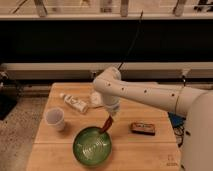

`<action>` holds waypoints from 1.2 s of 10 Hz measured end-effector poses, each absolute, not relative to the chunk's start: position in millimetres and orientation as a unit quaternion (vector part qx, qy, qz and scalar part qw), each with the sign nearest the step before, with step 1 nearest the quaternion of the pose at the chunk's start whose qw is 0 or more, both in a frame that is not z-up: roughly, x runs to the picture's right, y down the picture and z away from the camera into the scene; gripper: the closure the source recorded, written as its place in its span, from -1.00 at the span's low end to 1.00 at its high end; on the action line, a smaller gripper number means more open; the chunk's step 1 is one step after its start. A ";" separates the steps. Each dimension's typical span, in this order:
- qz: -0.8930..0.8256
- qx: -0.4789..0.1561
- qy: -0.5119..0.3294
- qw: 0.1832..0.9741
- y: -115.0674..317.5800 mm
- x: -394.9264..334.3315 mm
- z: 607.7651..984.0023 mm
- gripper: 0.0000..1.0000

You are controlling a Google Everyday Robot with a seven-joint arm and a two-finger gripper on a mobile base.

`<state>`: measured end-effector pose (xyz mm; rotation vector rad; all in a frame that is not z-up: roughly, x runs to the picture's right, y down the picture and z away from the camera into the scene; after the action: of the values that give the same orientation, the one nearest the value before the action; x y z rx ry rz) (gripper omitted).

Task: Place the pepper in the ceramic bowl

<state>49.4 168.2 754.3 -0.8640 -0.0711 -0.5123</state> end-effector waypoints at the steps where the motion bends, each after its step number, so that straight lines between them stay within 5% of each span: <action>1: -0.251 -0.412 -0.032 0.875 168.5 49.5 753.5 0.94; 12: -0.336 -0.402 -0.041 0.851 205.8 17.8 719.5 0.94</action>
<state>17.8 205.8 719.5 -0.8462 -0.0863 -0.7073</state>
